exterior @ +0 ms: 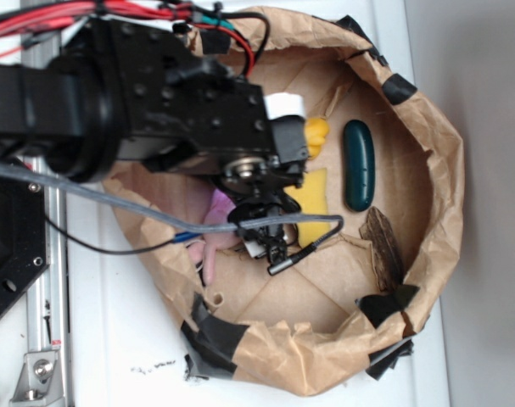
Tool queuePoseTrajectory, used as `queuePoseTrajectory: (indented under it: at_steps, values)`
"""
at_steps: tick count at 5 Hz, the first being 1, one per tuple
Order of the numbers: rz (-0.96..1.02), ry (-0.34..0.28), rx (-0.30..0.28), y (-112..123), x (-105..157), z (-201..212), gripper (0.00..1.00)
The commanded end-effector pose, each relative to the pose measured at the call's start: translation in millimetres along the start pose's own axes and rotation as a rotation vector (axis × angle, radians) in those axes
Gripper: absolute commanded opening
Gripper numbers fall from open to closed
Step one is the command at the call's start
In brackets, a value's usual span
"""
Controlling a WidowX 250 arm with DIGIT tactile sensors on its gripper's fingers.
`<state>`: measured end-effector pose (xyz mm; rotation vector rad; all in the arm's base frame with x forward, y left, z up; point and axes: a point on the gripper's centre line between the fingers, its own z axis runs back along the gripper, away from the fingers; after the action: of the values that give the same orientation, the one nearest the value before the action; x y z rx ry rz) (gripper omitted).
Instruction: Grab the pink bunny.
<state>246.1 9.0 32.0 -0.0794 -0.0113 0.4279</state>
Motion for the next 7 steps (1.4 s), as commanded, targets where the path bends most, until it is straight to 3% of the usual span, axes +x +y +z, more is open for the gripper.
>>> queuePoseTrajectory:
  at_steps: [1, 4, 5, 6, 7]
  values:
    - [-0.231, 0.067, -0.027, -12, 1, 20, 0.0]
    - [-0.285, 0.033, -0.026, -23, 22, 48, 0.0]
    - [-0.409, -0.017, -0.108, -27, 23, 89, 0.0]
    - [-0.31, -0.056, -0.137, -10, 12, 111, 0.86]
    - [-0.177, -0.048, -0.142, 6, -4, 99, 1.0]
